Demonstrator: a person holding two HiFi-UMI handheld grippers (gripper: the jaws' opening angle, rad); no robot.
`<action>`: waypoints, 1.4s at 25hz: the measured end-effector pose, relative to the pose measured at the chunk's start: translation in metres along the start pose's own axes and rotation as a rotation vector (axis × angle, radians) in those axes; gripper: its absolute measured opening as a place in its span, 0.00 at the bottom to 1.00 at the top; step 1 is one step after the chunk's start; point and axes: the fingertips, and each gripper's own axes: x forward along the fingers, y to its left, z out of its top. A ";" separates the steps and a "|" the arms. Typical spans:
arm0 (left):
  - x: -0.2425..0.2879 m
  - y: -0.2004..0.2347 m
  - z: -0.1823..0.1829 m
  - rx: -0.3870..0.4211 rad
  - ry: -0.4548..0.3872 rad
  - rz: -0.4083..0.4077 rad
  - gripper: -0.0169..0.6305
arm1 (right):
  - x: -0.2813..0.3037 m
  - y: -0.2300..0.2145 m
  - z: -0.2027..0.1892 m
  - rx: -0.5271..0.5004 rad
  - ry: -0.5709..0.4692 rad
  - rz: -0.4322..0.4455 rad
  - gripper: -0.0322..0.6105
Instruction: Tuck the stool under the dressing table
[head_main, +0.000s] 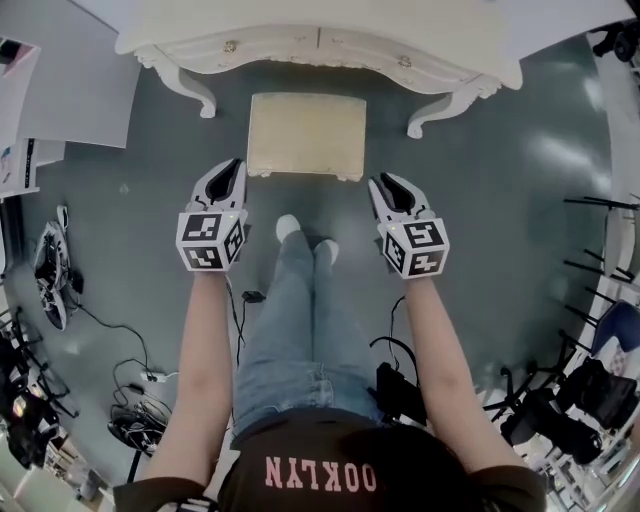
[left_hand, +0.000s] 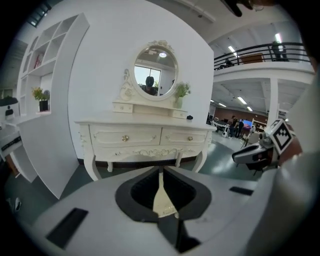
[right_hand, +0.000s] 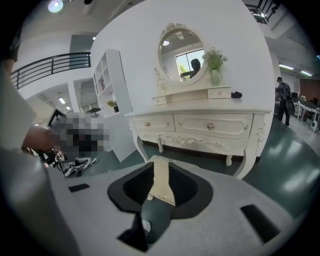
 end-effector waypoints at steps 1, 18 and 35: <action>0.003 -0.001 -0.012 -0.012 0.019 -0.002 0.04 | 0.004 -0.001 -0.011 0.004 0.010 0.003 0.18; 0.092 0.031 -0.190 -0.089 0.315 -0.068 0.53 | 0.101 -0.033 -0.162 0.103 0.199 -0.024 0.50; 0.179 0.083 -0.312 0.069 0.512 -0.029 0.44 | 0.206 -0.078 -0.291 0.078 0.364 -0.146 0.48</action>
